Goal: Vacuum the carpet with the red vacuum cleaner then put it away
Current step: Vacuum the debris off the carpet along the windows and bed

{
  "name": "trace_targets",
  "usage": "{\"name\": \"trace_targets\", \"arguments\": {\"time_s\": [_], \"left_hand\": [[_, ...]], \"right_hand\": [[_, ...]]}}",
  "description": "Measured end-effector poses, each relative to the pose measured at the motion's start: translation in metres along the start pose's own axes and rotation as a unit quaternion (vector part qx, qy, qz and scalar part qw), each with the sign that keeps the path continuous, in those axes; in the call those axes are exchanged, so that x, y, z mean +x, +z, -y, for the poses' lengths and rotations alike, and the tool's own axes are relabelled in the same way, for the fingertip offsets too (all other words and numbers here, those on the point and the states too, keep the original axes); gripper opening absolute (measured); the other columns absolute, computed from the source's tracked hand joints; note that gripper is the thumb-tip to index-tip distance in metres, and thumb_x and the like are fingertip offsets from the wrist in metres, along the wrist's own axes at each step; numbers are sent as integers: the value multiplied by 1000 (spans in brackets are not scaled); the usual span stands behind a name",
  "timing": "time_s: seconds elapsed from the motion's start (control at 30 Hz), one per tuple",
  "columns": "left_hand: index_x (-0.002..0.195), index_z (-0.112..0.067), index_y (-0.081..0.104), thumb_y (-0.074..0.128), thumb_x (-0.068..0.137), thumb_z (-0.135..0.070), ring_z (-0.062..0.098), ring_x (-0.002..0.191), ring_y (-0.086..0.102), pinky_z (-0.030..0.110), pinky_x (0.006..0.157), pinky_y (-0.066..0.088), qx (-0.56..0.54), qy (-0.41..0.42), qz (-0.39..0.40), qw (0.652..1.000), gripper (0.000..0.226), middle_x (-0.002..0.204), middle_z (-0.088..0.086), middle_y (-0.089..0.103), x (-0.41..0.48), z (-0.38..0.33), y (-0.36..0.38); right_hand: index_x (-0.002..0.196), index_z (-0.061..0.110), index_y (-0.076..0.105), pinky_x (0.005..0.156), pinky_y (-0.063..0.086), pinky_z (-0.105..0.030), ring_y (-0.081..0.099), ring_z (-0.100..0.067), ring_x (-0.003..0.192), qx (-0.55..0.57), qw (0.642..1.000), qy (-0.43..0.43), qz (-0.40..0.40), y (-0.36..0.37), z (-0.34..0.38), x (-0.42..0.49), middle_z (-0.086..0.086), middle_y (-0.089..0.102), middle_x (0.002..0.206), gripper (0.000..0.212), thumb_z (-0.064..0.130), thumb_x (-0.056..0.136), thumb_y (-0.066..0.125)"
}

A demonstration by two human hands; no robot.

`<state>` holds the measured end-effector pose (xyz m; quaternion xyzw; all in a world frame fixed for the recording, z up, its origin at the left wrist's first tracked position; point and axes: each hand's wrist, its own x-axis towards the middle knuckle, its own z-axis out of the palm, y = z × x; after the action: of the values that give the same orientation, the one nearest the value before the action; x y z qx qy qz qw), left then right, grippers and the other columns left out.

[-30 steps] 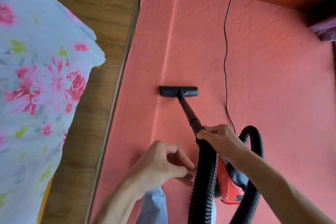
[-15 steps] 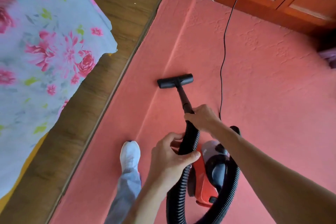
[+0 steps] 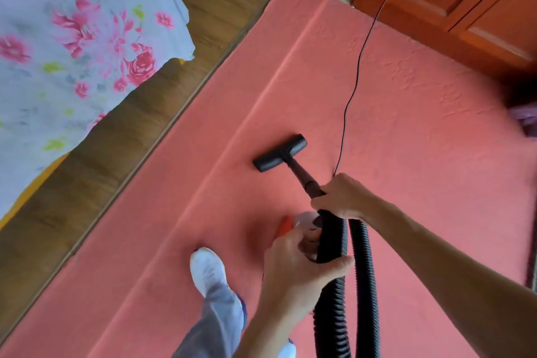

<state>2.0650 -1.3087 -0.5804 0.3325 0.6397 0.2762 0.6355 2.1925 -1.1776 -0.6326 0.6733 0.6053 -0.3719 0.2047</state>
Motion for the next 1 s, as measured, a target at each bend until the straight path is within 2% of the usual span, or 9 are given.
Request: {"name": "trace_targets", "arguments": {"time_s": [0.13, 0.27, 0.37, 0.43, 0.6, 0.67, 0.77, 0.9, 1.0], "left_hand": [[83, -41, 71, 82, 53, -45, 7, 70, 72, 27, 73, 56, -38, -6, -14, 999, 32, 74, -12, 76, 24, 6, 6], [96, -23, 77, 88, 51, -47, 22, 81, 77, 47, 87, 59, -149, -61, -39, 986, 52, 81, 2, 79, 67, 5, 9], [94, -19, 76, 93, 60, -33, 21, 78, 77, 39, 80, 62, -183, -82, -30, 979, 40, 80, 2, 79, 89, -6, 4], [90, -16, 78, 91, 68, -24, 20, 76, 76, 33, 73, 59, -178, -82, -15, 980, 27, 79, 3, 79, 96, -14, 8], [88, -13, 78, 92, 66, -23, 24, 80, 76, 40, 76, 60, -146, -110, -22, 983, 28, 78, 6, 78, 99, -24, 36], [89, -11, 77, 93, 65, -21, 23, 81, 76, 38, 75, 60, -134, -113, -23, 984, 30, 80, 7, 78, 101, -28, 42], [89, -9, 75, 93, 66, -18, 25, 79, 76, 39, 76, 61, -113, -105, 12, 988, 30, 78, 9, 77, 102, -40, 46], [93, -5, 77, 90, 70, -11, 9, 59, 68, 21, 58, 57, -116, -81, 62, 988, 27, 65, -1, 70, 95, -60, 55], [97, -9, 76, 92, 69, -20, 13, 69, 69, 36, 78, 60, -90, -77, 67, 991, 34, 79, 8, 75, 92, -74, 72]], "right_hand": [[84, 6, 53, 45, 28, -29, 42, -19, 59, -72, 996, -53, -8, -6, 17, 25, -2, 43, 67, 37, 39, 78, 69], [95, 4, 58, 46, 32, -29, 45, -19, 59, -79, 993, -83, -17, -28, 42, 63, -2, 46, 65, 37, 36, 81, 72], [94, 3, 66, 48, 32, -29, 45, -19, 56, -94, 992, -79, -20, -45, 46, 79, -4, 49, 62, 37, 36, 79, 71], [109, 3, 71, 56, 36, -30, 53, -24, 67, -87, 992, -85, -18, -54, 38, 81, -12, 61, 74, 40, 33, 82, 69], [121, 7, 69, 63, 40, -31, 61, -28, 83, -23, 996, -86, -2, -55, 4, 79, -18, 71, 99, 42, 26, 84, 68], [118, 7, 70, 62, 42, -32, 61, -28, 80, -17, 997, -79, 4, -55, -5, 82, -17, 71, 93, 40, 28, 84, 68], [100, -1, 73, 56, 32, -30, 48, -24, 66, 10, 999, -52, 13, -65, -20, 81, -12, 58, 70, 32, 25, 82, 68], [71, 4, 65, 56, 27, -30, 41, -23, 64, 19, 999, -28, 34, -93, -42, 68, -8, 46, 63, 19, 21, 79, 68], [73, 6, 65, 53, 24, -29, 39, -22, 63, 9, 999, -27, 43, -109, -58, 66, -6, 43, 60, 13, 18, 78, 68]]}}
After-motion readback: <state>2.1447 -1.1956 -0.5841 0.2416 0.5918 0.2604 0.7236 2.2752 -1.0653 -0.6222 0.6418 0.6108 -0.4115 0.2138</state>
